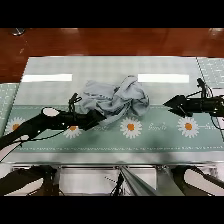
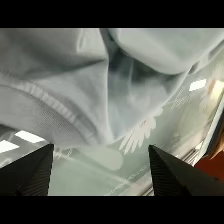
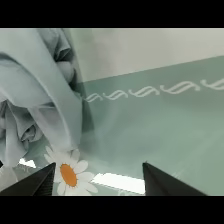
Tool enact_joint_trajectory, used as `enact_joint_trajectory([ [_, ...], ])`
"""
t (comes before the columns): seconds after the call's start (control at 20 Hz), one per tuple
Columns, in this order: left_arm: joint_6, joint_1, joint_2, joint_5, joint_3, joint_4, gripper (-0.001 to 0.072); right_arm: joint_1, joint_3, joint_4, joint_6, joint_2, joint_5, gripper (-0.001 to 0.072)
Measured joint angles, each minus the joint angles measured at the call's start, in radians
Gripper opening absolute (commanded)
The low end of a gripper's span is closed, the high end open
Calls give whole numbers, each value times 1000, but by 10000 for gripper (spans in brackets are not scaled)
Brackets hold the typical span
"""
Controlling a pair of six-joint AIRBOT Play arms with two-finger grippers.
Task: Fold the shirts.
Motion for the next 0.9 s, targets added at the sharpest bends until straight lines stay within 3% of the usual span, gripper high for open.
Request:
enact_joint_trajectory([
  [0.25,3,-72,-60,59,17,-92,699,102,-19,11,0,5,-58,623],
  [0.3,3,-87,-72,75,30,-101,667,122,-20,12,1,5,-77,623],
  [0.4,3,-113,-95,117,61,-107,14,159,-21,11,8,5,-111,623],
  [0.9,53,-112,-129,126,159,-121,20,303,-20,21,19,-92,-203,623],
])
